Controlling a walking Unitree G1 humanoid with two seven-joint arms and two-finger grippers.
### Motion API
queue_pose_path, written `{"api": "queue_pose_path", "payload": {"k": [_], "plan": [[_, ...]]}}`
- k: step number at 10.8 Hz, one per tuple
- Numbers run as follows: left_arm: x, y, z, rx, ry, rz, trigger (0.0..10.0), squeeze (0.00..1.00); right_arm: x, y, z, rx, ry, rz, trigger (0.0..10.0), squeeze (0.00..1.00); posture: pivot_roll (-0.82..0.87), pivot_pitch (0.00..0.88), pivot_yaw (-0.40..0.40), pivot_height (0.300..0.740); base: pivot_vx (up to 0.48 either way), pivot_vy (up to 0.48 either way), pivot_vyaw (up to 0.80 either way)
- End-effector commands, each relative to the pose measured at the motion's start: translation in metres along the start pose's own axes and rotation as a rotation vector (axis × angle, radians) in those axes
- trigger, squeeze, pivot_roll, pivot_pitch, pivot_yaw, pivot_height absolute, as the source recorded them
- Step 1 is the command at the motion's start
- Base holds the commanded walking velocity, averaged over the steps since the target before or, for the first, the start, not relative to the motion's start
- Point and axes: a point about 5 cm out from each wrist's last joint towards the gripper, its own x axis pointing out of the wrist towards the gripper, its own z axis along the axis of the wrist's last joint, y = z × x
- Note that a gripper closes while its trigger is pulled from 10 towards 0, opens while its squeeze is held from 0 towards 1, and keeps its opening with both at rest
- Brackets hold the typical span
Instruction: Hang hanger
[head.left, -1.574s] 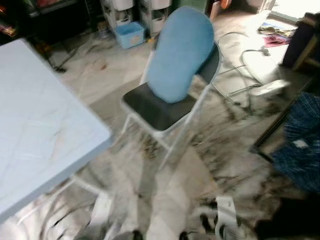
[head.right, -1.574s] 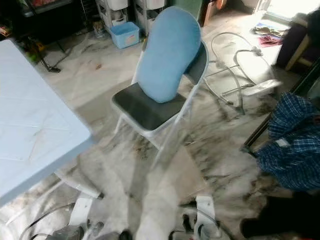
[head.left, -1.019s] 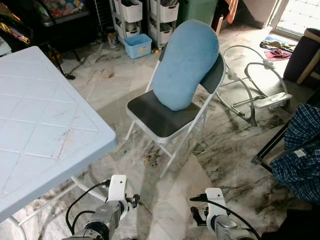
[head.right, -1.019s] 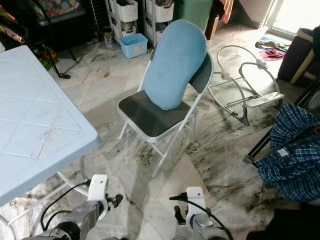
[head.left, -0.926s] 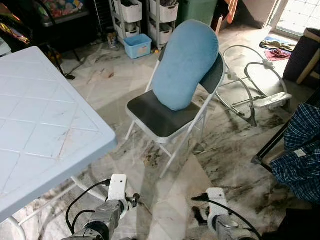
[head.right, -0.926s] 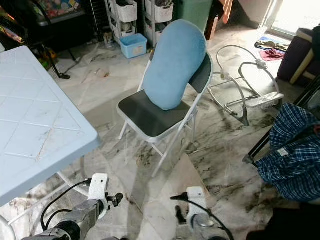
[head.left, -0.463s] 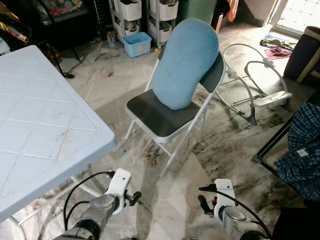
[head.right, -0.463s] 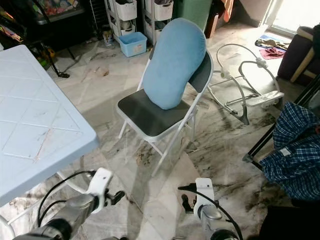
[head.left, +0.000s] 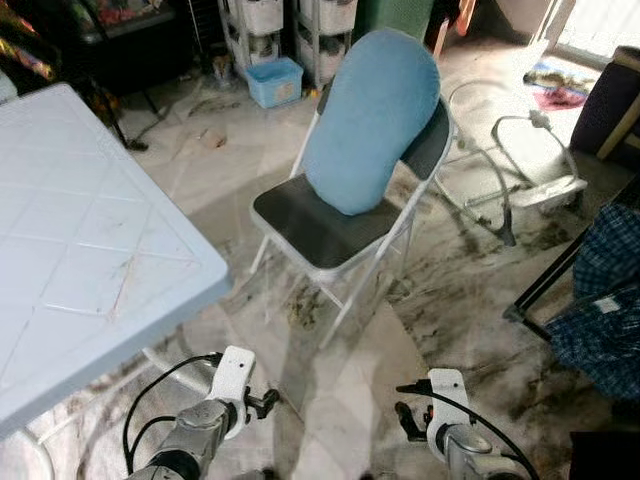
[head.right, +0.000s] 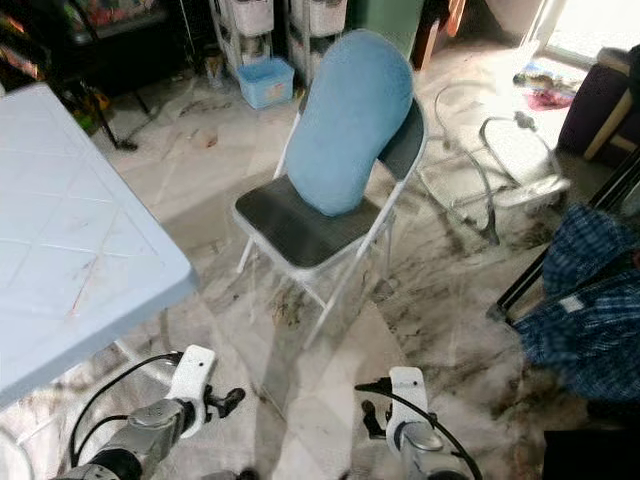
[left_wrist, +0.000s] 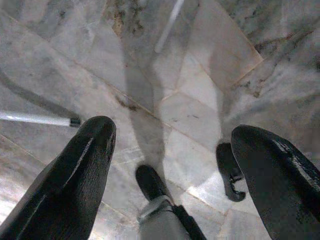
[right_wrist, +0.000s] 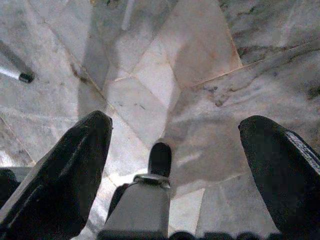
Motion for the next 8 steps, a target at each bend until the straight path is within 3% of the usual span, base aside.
{"api": "queue_pose_path", "payload": {"k": [1, 6, 8], "plan": [[-0.0017, 0.0019, -0.0071, -0.006, 0.023, 0.015, 10.0, 0.00, -0.0004, 0.0010, -0.0033, 0.003, 0.007, 0.001, 10.0, 0.00, -0.08, 0.100, 0.014, 0.740, -0.394, 0.000, 0.00], [-0.0028, 0.0039, -0.0119, 0.000, 0.054, 0.025, 10.0, 0.00, -0.0018, 0.0011, -0.0099, 0.028, 0.015, 0.001, 10.0, 0.00, -0.10, 0.110, 0.024, 0.740, -0.459, 0.000, 0.00], [-0.0024, 0.0044, -0.0067, 0.007, 0.034, -0.001, 10.0, 0.00, -0.0013, 0.0026, 0.0000, -0.003, -0.038, 0.071, 10.0, 0.00, -0.11, 0.114, 0.017, 0.740, -0.150, 0.000, 0.00]]}}
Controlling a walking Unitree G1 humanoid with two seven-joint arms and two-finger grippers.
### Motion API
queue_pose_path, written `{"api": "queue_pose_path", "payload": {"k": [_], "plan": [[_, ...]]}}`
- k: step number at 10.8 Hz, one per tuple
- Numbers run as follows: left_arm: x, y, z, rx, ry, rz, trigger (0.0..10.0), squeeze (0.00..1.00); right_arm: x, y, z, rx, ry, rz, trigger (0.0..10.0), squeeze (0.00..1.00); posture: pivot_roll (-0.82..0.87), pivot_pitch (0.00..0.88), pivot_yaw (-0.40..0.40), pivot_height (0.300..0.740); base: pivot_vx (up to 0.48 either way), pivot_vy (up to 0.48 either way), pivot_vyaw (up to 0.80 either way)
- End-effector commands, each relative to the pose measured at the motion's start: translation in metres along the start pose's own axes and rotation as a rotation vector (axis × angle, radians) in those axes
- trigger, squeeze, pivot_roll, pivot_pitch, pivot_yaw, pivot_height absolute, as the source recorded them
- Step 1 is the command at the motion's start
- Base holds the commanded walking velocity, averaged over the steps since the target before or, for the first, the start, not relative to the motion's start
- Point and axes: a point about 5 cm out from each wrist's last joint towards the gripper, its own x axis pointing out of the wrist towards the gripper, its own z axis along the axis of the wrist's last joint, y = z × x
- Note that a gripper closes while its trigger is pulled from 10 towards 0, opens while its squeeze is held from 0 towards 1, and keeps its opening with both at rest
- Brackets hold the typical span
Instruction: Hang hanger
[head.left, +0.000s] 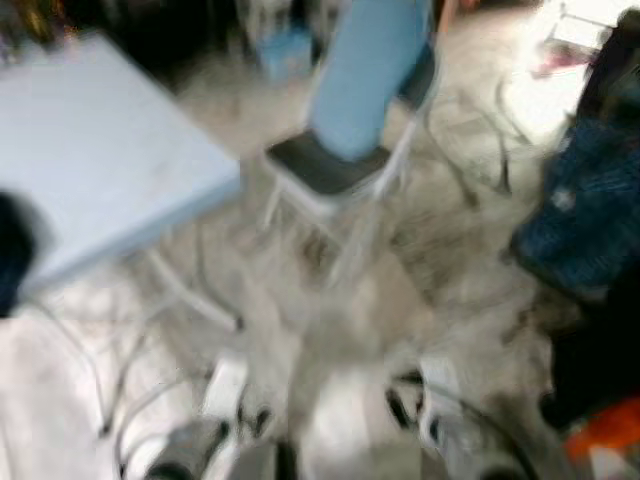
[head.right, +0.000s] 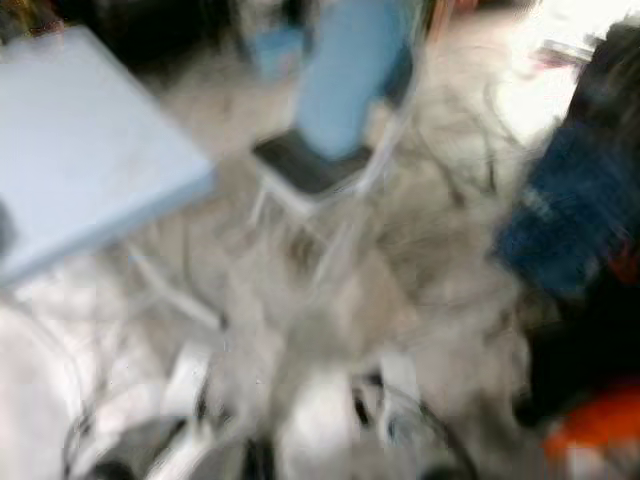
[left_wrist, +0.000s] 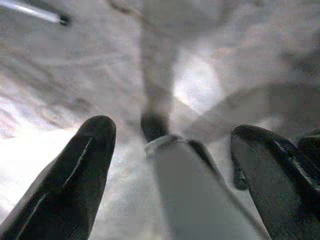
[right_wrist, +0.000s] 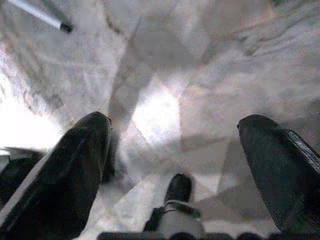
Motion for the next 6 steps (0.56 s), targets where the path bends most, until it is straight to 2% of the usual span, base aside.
{"api": "queue_pose_path", "payload": {"k": [1, 2, 3, 4, 5, 6], "plan": [[0.000, 0.005, 0.027, -0.014, -0.129, -0.052, 10.0, 0.00, -0.001, -0.005, 0.003, 0.028, -0.035, -0.001, 10.0, 0.00, -0.11, 0.120, 0.005, 0.740, 0.000, 0.000, 0.00], [-0.002, 0.006, 0.041, 0.012, -0.189, -0.116, 10.0, 0.00, -0.001, -0.011, 0.021, 0.048, -0.143, -0.016, 10.0, 0.00, -0.11, 0.122, -0.003, 0.740, 0.000, 0.000, 0.00], [-0.004, 0.009, 0.050, 0.053, -0.235, -0.118, 10.0, 0.00, -0.004, -0.017, 0.038, 0.044, -0.251, -0.047, 10.0, 0.00, -0.11, 0.121, -0.004, 0.740, 0.000, 0.000, 0.00], [-0.006, 0.011, 0.067, 0.058, -0.329, -0.117, 10.0, 0.00, -0.012, -0.030, 0.064, 0.011, -0.398, -0.123, 10.0, 0.00, -0.12, 0.116, 0.009, 0.740, 0.000, 0.000, 0.00], [-0.007, 0.011, 0.071, 0.058, -0.359, -0.112, 10.0, 0.00, -0.015, -0.032, 0.068, 0.002, -0.430, -0.139, 10.0, 0.00, -0.13, 0.113, 0.015, 0.740, 0.000, 0.000, 0.00], [-0.009, 0.011, 0.085, 0.118, -0.447, -0.048, 10.0, 0.00, -0.022, -0.040, 0.078, 0.013, -0.496, -0.196, 10.0, 0.00, -0.13, 0.114, 0.021, 0.740, 0.000, 0.000, 0.00]]}}
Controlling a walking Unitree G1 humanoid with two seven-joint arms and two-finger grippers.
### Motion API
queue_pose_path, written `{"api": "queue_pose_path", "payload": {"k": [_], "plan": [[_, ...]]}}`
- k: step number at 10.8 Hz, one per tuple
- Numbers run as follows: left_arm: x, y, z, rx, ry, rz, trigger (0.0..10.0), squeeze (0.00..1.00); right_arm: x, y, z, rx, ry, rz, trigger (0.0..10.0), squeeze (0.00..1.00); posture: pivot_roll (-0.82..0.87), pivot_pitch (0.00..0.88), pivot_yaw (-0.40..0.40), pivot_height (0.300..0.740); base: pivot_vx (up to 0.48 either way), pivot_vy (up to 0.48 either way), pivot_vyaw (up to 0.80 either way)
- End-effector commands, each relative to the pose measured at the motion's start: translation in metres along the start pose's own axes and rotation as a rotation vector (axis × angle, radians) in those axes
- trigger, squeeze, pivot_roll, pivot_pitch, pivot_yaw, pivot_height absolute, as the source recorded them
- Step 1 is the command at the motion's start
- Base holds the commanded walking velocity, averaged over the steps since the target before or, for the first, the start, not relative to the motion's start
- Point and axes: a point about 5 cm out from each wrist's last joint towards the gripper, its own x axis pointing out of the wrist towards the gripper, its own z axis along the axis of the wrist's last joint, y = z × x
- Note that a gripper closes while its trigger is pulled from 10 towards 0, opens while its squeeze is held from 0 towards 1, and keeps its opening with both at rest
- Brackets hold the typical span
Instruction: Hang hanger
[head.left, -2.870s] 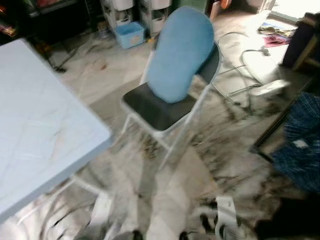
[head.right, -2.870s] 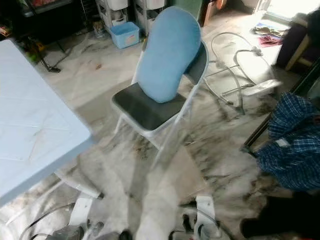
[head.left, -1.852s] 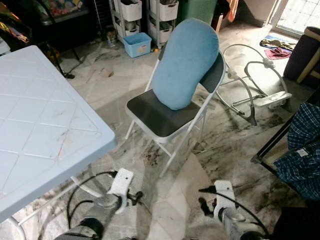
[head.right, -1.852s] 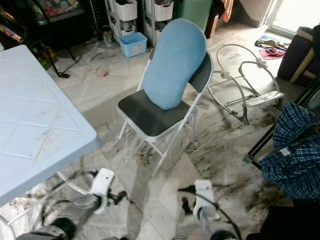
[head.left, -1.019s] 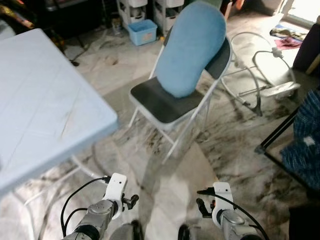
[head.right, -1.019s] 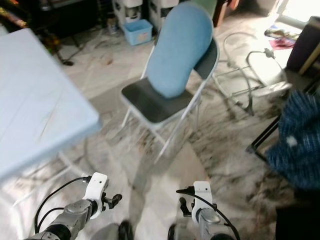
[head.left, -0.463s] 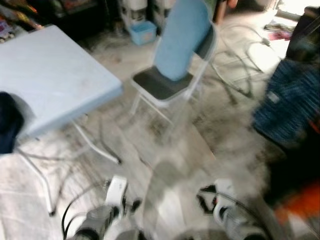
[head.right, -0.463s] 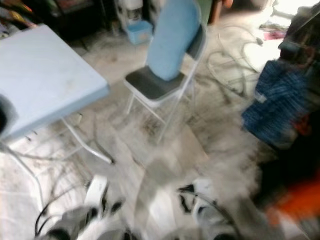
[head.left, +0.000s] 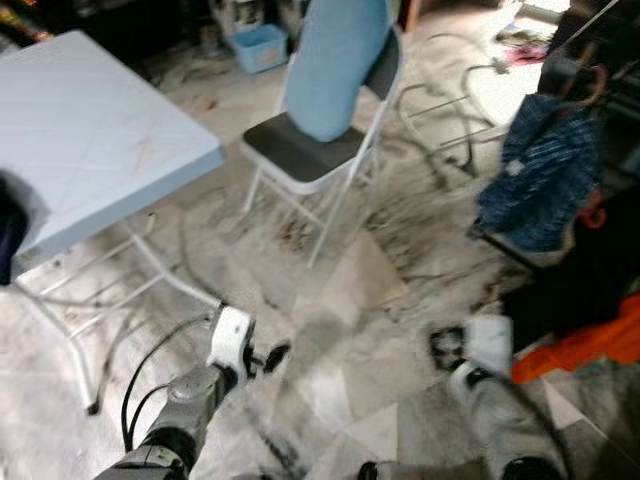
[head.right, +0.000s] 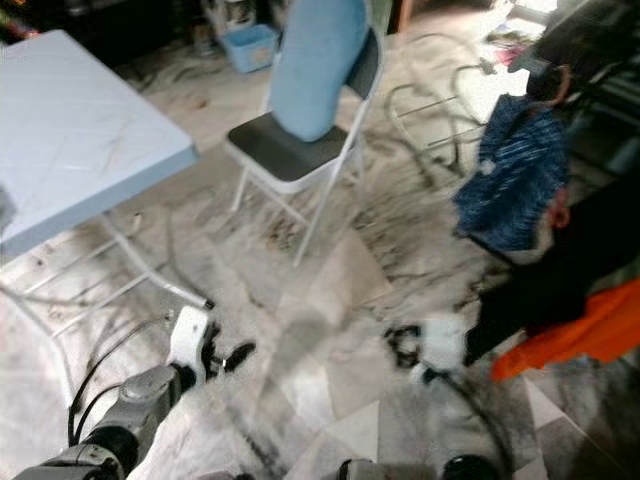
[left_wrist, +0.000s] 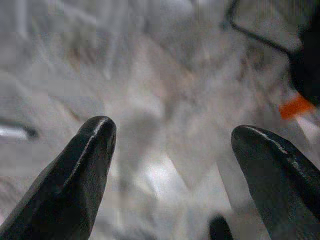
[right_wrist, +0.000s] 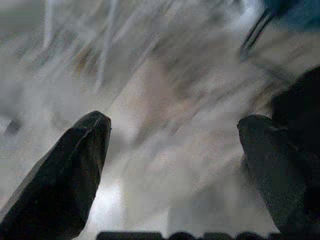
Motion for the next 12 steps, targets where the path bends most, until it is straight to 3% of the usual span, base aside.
{"api": "queue_pose_path", "payload": {"k": [1, 2, 3, 4, 7, 9, 12], "plan": [[0.005, 0.002, 0.032, 0.051, -0.185, 0.054, 10.0, 0.00, -0.006, -0.008, 0.014, 0.010, -0.089, -0.049, 10.0, 0.00, -0.16, 0.116, 0.038, 0.740, 0.000, 0.000, 0.00], [0.005, 0.002, 0.053, 0.106, -0.295, 0.104, 10.0, 0.00, -0.010, -0.013, 0.026, -0.004, -0.149, -0.062, 10.0, 0.00, -0.16, 0.116, 0.043, 0.740, 0.000, 0.000, 0.00], [0.002, 0.004, 0.079, 0.093, -0.419, 0.166, 10.0, 0.00, -0.016, -0.012, 0.040, -0.030, -0.199, -0.037, 10.0, 0.00, -0.17, 0.116, 0.050, 0.740, 0.000, 0.000, 0.00], [0.000, 0.006, 0.090, 0.082, -0.465, 0.212, 10.0, 0.00, -0.018, -0.009, 0.052, -0.052, -0.233, -0.020, 10.0, 0.00, -0.17, 0.112, 0.046, 0.740, 0.000, 0.000, 0.00], [-0.004, -0.009, 0.092, 0.174, -0.442, 0.018, 10.0, 0.00, -0.009, 0.013, 0.090, -0.161, -0.318, 0.091, 10.0, 0.00, -0.14, 0.109, 0.023, 0.740, 0.000, 0.000, 0.00], [-0.009, -0.006, 0.096, 0.216, -0.439, 0.034, 10.0, 0.00, -0.006, 0.014, 0.097, -0.098, -0.304, 0.074, 10.0, 0.00, -0.13, 0.110, 0.026, 0.740, 0.000, 0.000, 0.00], [-0.007, -0.020, 0.098, 0.099, -0.460, 0.100, 10.0, 0.00, -0.014, 0.024, 0.101, -0.011, -0.323, -0.036, 10.0, 0.00, -0.13, 0.124, 0.038, 0.740, 0.000, 0.000, 0.00]]}}
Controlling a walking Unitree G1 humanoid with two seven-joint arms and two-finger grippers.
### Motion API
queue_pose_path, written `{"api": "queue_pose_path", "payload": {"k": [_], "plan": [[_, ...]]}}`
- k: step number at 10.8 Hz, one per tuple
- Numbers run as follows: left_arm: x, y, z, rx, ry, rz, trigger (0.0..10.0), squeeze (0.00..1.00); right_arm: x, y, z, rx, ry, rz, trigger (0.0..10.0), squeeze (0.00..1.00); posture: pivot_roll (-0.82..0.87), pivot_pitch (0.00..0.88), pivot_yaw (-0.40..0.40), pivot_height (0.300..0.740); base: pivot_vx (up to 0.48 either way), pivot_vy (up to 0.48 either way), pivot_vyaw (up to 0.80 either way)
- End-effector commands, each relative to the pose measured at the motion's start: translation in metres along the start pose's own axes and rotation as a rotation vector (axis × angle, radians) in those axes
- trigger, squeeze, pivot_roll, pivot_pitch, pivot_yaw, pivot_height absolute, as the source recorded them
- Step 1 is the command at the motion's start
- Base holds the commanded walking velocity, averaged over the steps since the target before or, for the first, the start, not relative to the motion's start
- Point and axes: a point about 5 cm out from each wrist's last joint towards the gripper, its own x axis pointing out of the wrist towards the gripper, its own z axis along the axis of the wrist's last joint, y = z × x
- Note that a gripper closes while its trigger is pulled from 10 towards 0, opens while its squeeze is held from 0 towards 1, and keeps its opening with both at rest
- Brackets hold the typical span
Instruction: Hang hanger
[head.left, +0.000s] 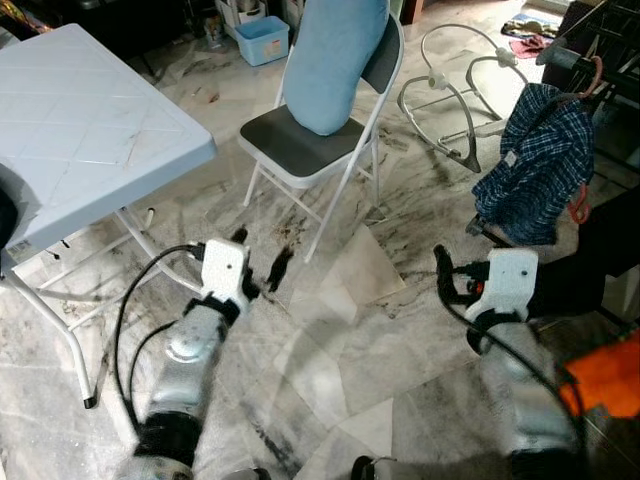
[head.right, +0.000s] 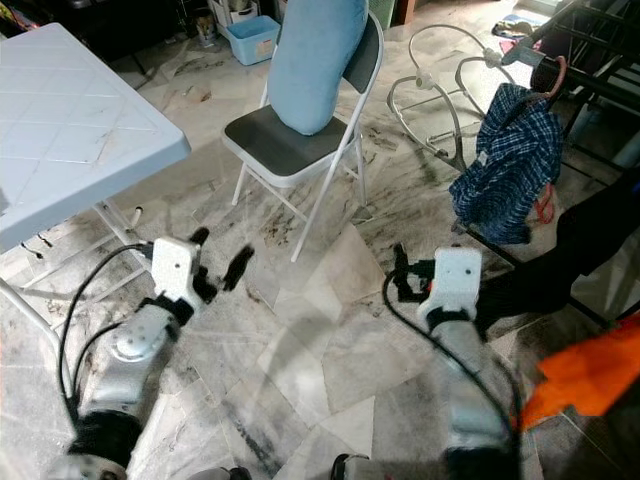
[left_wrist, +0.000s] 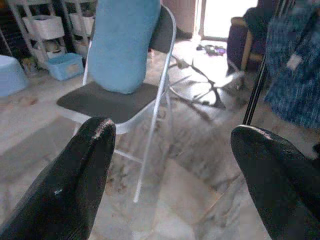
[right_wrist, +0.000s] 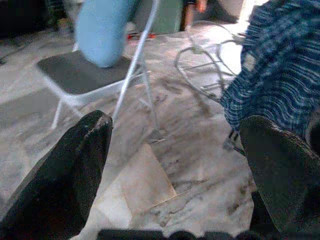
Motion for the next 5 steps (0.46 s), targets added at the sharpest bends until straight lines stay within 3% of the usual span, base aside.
{"api": "queue_pose_path", "payload": {"k": [1, 2, 4, 5], "plan": [[-0.005, -0.001, -0.007, -0.036, 0.028, 0.050, 10.0, 0.00, -0.002, -0.006, 0.007, 0.010, -0.034, -0.078, 10.0, 0.00, -0.13, 0.124, 0.038, 0.740, 0.000, 0.000, 0.00], [-0.003, 0.000, -0.005, -0.036, 0.011, 0.059, 10.0, 0.00, -0.004, -0.009, 0.006, 0.049, -0.025, -0.128, 10.0, 0.00, -0.13, 0.125, 0.036, 0.740, 0.000, 0.000, 0.00], [0.001, 0.010, -0.007, -0.076, 0.032, 0.127, 10.0, 0.00, -0.005, -0.007, 0.003, 0.041, -0.004, -0.118, 10.0, 0.00, -0.13, 0.122, 0.026, 0.740, 0.000, 0.000, 0.00], [0.002, 0.010, -0.007, -0.082, 0.035, 0.114, 10.0, 0.00, -0.006, -0.001, 0.004, 0.033, 0.000, -0.077, 10.0, 0.00, -0.14, 0.123, 0.027, 0.740, 0.000, 0.000, -0.80]]}}
